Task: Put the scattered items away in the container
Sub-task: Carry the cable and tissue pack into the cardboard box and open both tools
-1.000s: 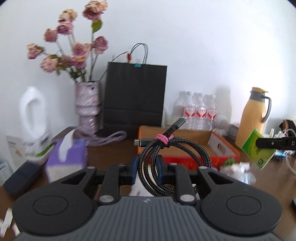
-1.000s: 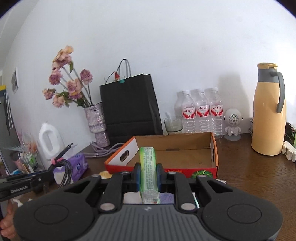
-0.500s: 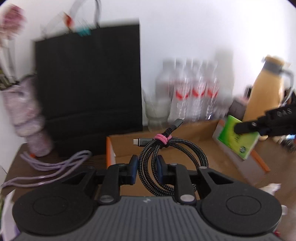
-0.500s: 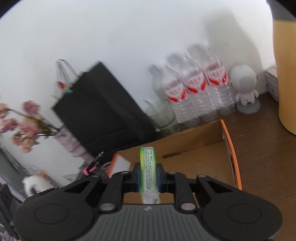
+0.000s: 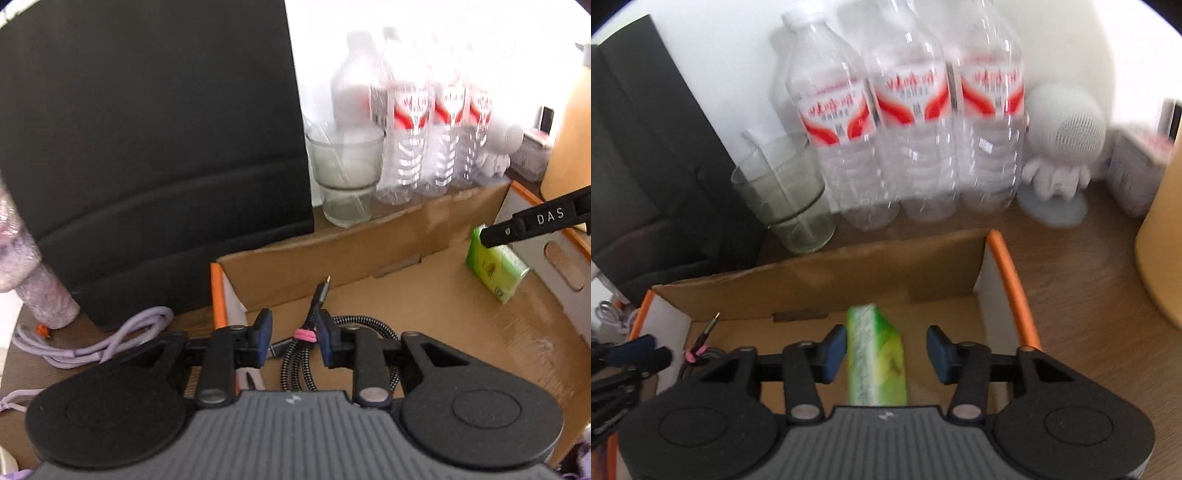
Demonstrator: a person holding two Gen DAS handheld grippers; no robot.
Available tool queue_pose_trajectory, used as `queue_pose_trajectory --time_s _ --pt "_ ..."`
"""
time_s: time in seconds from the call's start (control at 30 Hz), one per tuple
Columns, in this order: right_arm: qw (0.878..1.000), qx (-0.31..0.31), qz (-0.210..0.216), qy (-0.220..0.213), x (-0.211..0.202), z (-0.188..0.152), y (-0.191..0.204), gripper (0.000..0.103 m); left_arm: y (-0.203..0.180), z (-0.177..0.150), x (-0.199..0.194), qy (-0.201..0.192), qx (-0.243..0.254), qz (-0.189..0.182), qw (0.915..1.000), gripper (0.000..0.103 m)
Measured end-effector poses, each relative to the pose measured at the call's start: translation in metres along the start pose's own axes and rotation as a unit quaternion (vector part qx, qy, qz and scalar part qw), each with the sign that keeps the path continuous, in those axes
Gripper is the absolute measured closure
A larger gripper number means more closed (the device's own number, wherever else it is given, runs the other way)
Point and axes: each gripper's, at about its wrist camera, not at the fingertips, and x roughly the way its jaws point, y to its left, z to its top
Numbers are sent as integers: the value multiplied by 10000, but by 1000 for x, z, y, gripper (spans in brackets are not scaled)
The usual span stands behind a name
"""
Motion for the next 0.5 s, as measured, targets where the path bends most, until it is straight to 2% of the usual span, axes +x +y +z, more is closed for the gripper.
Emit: queue_pose_trajectory --time_s 0.07,0.1,0.2,0.23,0.33,0.43,0.5 --pt "9995 -108 -231 -207 -19 6 5 45 3 4 -18 -39 -151 -14 9999 66" --pt "9992 -103 -228 -298 -30 9 6 44 5 5 -28 -64 -252 -33 9997 57" --pt "9995 56 134 -286 -63 16 4 31 12 5 -61 -94 -554 -67 9984 42" --pt "9994 101 243 -243 -73 17 3 26 13 5 -70 -74 -639 -49 9979 33" --pt "9985 186 505 -104 -102 11 2 23 15 -2 -95 -47 -959 76 9954 7" --pt "9966 315 756 8 -125 -3 -1 23 12 -21 -118 -16 -1344 93 9909 1" --pt "9955 369 875 2 -140 -16 -3 23 5 -37 -132 20 -1380 71 9904 0"
